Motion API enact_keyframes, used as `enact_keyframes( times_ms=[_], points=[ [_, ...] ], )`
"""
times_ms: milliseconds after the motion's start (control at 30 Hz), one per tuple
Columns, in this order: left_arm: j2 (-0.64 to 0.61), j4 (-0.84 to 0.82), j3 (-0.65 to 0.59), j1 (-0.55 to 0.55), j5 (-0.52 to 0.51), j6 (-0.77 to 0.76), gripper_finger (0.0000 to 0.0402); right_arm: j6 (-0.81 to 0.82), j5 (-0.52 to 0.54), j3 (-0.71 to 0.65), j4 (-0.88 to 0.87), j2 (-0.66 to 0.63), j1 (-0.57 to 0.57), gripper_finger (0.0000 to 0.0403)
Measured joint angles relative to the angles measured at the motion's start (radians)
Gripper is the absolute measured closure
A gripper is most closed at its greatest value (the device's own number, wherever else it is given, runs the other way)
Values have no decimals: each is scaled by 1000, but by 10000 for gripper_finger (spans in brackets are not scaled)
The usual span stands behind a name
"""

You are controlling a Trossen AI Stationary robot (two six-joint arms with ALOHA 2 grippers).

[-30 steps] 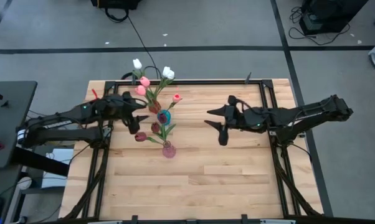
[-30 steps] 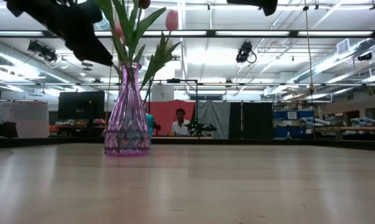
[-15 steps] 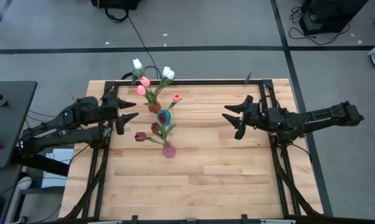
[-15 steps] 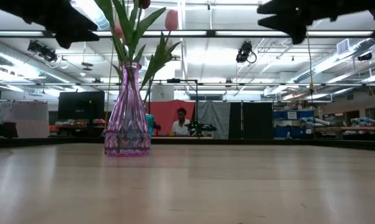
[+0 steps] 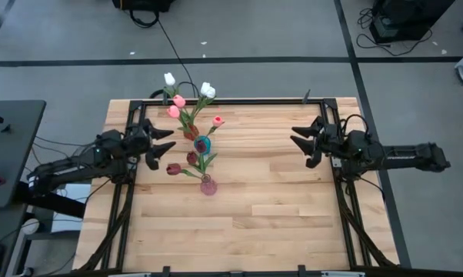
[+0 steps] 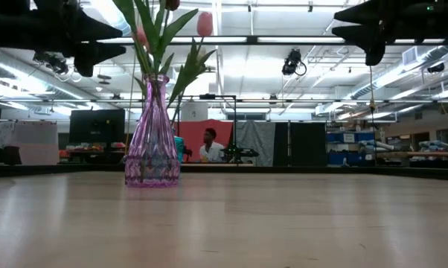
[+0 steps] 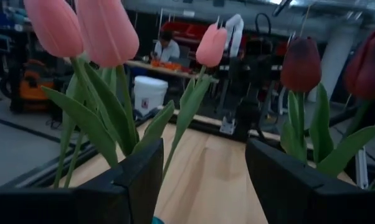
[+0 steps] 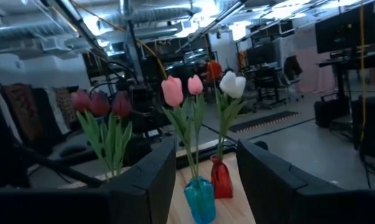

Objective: Sort flowers into vase by color
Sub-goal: Return to Home Position

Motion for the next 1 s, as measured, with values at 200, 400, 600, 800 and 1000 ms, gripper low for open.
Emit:
enact_keyframes(
  times_ms=[200, 400, 600, 800, 1000],
  points=[
    [-3, 138, -97, 0, -14, -1, 173, 0, -56, -49, -25, -51, -64, 233],
    [-33, 175, -136, 0, -28, 1, 192, 27, -101, -117, 7, -113, -136, 245],
    [-76, 179, -164, 0, -41, 17, 209, 49, -159, -209, 124, -160, -201, 250],
    [-128, 175, -223, -1, -96, 50, 220, 99, -187, -259, 125, -196, -244, 250],
    [-129, 150, -246, -1, -158, 125, 229, 35, -252, -259, 128, -197, -251, 250]
  ],
)
